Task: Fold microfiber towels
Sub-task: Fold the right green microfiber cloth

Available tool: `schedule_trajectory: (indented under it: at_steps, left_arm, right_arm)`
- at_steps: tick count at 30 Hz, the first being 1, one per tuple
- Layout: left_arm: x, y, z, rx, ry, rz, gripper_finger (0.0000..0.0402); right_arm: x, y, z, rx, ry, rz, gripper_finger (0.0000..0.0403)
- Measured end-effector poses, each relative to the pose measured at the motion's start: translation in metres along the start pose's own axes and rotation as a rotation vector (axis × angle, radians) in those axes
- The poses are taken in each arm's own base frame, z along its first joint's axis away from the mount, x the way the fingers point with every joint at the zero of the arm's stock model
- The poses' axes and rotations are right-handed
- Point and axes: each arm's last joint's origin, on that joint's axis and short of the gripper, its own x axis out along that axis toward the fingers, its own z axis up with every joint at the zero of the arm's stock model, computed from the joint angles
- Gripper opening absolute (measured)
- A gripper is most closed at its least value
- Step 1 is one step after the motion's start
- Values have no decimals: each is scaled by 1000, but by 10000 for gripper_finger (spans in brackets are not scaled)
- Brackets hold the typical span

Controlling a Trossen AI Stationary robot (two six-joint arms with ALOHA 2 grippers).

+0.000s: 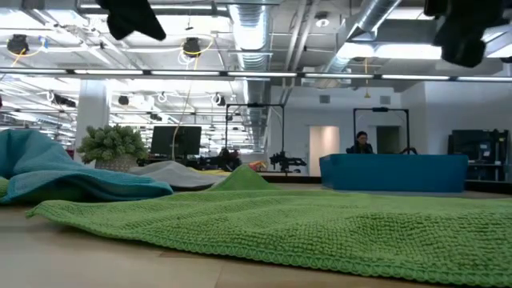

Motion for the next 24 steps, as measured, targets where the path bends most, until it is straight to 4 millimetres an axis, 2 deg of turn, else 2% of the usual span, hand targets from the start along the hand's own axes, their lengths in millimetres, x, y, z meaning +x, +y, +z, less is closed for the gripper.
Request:
schedule_trajectory:
  at_steps: [4, 7, 11, 17, 20, 24]
  left_arm:
    - [21, 1, 12, -43, 111, -76, 0]
    - [32, 3, 17, -34, 160, -110, 0]
    - [41, 5, 18, 33, 187, -128, 0]
    - [43, 4, 21, 120, 163, -148, 3]
    - [44, 5, 22, 89, 156, -146, 18]
    - [49, 8, 23, -10, 186, -169, 58]
  right_arm:
    - [0, 13, 0, 56, 129, 27, 1]
    - [3, 22, -5, 3, 236, 55, 2]
    - [10, 35, -13, -96, 370, 134, 9]
    - [21, 46, -19, -73, 483, 149, 34]
    - [27, 48, -19, -64, 504, 127, 47]
    - [33, 48, -17, -29, 503, 76, 67]
